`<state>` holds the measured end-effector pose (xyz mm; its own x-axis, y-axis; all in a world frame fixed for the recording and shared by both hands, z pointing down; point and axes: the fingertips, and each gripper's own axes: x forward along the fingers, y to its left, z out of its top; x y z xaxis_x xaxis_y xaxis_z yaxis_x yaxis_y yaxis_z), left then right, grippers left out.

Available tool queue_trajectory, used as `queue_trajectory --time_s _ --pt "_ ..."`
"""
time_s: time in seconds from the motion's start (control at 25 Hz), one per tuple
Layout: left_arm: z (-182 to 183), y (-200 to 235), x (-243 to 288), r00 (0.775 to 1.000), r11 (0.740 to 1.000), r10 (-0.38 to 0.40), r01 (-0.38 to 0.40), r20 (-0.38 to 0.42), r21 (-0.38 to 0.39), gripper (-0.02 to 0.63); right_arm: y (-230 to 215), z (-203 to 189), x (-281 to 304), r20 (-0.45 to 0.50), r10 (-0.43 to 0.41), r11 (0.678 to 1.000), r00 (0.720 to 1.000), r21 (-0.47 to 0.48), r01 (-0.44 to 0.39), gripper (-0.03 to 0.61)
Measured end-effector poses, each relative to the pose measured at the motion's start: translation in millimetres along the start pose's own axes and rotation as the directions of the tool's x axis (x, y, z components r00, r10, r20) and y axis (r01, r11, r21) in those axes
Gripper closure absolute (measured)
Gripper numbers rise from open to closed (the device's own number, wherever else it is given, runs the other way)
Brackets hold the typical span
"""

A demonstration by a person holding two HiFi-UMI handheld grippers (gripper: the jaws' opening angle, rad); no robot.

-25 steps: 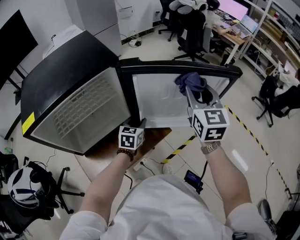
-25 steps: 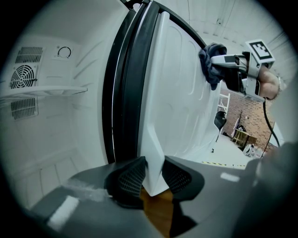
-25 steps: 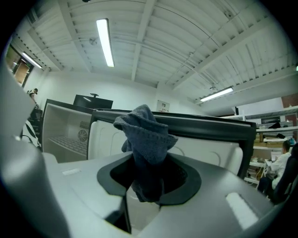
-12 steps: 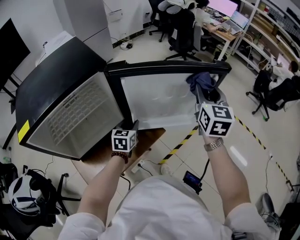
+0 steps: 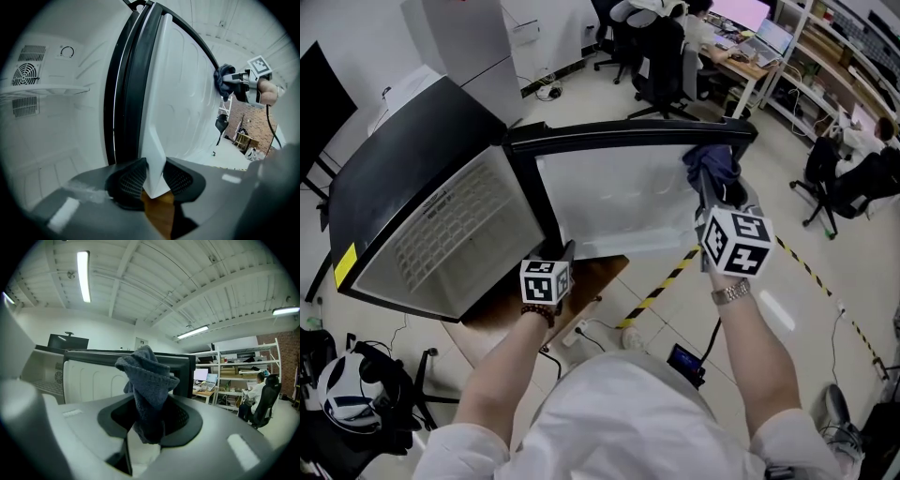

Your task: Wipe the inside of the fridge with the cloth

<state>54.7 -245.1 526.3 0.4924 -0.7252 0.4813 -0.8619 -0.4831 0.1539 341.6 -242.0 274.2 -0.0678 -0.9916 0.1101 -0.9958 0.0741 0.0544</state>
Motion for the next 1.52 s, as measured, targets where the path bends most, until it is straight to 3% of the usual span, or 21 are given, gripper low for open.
queue_trajectory --time_s 0.12,0.28,0.52,0.76,1.0,1.52 --pt "1 -3 1 1.000 1.000 -0.002 0.002 -0.001 0.000 0.496 25 -2 -8 0.014 0.061 0.998 0.998 -0.010 -0.061 0.439" --pt "2 -1 2 1.000 1.000 -0.004 0.004 -0.001 -0.005 0.495 93 -13 -5 0.001 0.200 0.979 0.980 -0.042 -0.199 0.439" --pt "4 -2 2 1.000 1.000 -0.007 0.007 -0.013 -0.009 0.495 197 -28 3 -0.049 0.397 0.912 0.916 -0.092 -0.400 0.439" --pt "4 -2 3 1.000 1.000 -0.014 0.014 -0.020 0.002 0.495 260 -49 14 -0.116 0.492 0.857 0.863 -0.109 -0.503 0.439" --pt "4 -1 3 0.999 1.000 -0.021 0.022 -0.029 0.006 0.495 273 -72 31 -0.169 0.490 0.853 0.855 -0.110 -0.511 0.439" --pt "3 2 2 0.999 1.000 -0.026 0.026 -0.023 0.008 0.495 207 -90 51 -0.176 0.355 0.931 0.918 -0.020 -0.364 0.439"
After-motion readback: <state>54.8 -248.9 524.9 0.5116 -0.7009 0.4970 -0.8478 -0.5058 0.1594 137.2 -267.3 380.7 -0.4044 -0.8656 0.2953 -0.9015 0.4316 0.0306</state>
